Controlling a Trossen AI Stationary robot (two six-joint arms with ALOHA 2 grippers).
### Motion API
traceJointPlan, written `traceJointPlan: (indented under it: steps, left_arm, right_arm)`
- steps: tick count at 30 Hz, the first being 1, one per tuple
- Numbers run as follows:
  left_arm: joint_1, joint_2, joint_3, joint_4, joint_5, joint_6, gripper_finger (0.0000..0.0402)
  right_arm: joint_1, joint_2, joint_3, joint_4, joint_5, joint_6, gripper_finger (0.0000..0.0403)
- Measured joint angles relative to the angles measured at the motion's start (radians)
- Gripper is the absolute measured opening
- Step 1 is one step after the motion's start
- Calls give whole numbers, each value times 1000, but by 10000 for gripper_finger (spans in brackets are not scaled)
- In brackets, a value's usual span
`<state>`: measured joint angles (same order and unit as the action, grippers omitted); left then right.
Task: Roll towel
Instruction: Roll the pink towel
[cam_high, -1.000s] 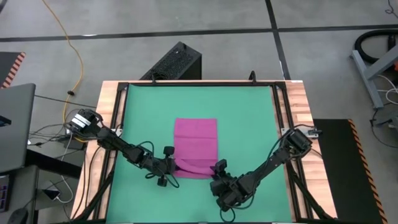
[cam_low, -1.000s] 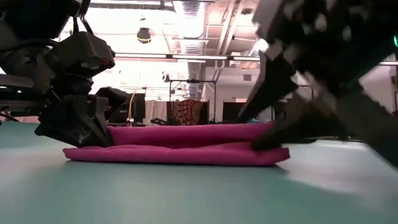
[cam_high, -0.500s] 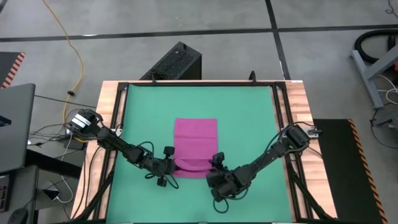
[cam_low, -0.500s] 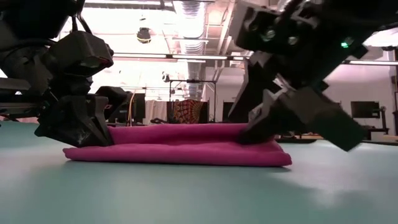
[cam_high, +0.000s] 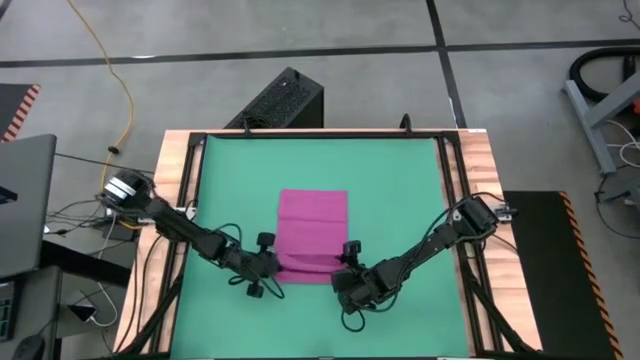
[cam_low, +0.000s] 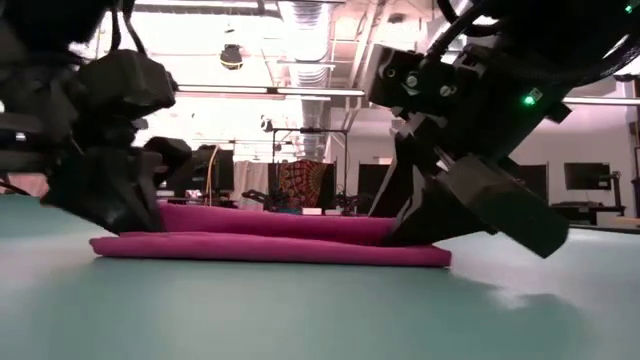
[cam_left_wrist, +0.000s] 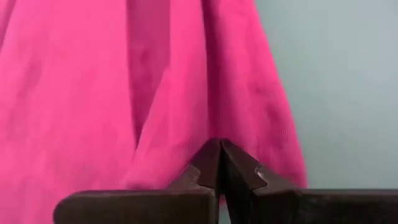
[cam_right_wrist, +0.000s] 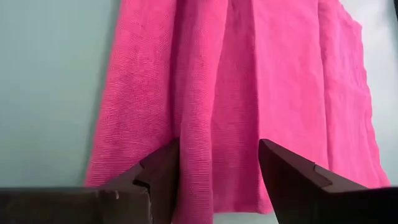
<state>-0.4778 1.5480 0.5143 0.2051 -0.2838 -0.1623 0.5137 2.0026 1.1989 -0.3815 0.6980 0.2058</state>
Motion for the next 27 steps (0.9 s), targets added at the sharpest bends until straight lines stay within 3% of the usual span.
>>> traceJointPlan:
  steps: [3, 6, 8, 10, 18, 27]
  left_arm:
    - [-7, -111, -1, -61, -23, -4, 0]
    - [-30, -204, 1, -57, -131, 48, 0]
    - [-51, -234, -5, -30, -224, 104, 0]
    - [-56, -231, -15, 32, -247, 176, 0]
    - [-49, -69, -75, 272, -221, 253, 0]
    - [-14, 103, -73, 328, -271, 218, 0]
  right_arm:
    - [-5, 0, -11, 26, -1, 0, 234]
    - [-5, 0, -13, 32, -4, -1, 234]
    - [-5, 1, -13, 32, -4, -1, 234]
    - [-5, 1, -13, 32, -7, -1, 234]
    - [-6, 2, -14, 42, -10, -4, 234]
    - [-4, 5, -15, 45, 30, -5, 234]
